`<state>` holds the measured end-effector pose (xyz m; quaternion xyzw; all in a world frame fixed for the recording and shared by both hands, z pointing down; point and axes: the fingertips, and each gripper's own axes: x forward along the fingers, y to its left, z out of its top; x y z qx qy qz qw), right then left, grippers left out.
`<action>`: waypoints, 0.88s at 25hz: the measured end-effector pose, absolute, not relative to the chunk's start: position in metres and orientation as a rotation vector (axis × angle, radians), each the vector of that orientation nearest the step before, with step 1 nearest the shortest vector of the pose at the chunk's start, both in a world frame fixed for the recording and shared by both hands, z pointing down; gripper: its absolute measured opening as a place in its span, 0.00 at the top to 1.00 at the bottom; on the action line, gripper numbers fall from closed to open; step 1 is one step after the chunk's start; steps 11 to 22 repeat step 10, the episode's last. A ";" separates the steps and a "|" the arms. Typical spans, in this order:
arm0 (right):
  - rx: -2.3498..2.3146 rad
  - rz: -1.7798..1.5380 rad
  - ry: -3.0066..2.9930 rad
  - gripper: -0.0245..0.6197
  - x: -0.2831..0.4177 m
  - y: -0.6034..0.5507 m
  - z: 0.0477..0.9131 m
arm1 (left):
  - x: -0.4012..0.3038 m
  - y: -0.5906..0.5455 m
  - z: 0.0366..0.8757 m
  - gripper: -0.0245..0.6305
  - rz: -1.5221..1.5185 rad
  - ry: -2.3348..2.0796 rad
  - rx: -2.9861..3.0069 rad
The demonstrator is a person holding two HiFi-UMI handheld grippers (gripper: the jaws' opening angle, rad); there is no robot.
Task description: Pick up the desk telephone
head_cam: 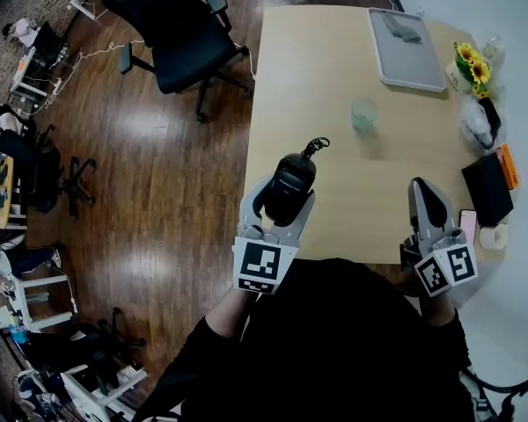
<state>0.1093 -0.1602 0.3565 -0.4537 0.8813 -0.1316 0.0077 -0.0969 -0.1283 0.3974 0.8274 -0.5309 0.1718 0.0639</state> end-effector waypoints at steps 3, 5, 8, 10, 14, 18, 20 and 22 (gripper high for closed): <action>-1.423 -0.406 2.756 0.96 0.110 -0.161 0.357 | -0.098 -0.130 0.398 0.56 0.517 -1.607 2.496; -1.424 -0.407 2.756 0.96 0.109 -0.162 0.358 | -0.099 -0.130 0.399 0.56 0.520 -1.605 2.495; -1.424 -0.412 2.761 0.96 0.108 -0.163 0.360 | -0.099 -0.132 0.399 0.56 0.516 -1.603 2.494; -1.422 -0.414 2.764 0.96 0.107 -0.164 0.361 | -0.099 -0.134 0.399 0.56 0.513 -1.603 2.493; -1.422 -0.414 2.764 0.96 0.107 -0.164 0.361 | -0.099 -0.134 0.399 0.56 0.513 -1.603 2.493; -1.422 -0.414 2.764 0.96 0.107 -0.164 0.361 | -0.099 -0.134 0.399 0.56 0.513 -1.603 2.493; -1.422 -0.414 2.764 0.96 0.107 -0.164 0.361 | -0.099 -0.134 0.399 0.56 0.513 -1.603 2.493; -1.422 -0.414 2.764 0.96 0.107 -0.164 0.361 | -0.099 -0.134 0.399 0.56 0.513 -1.603 2.493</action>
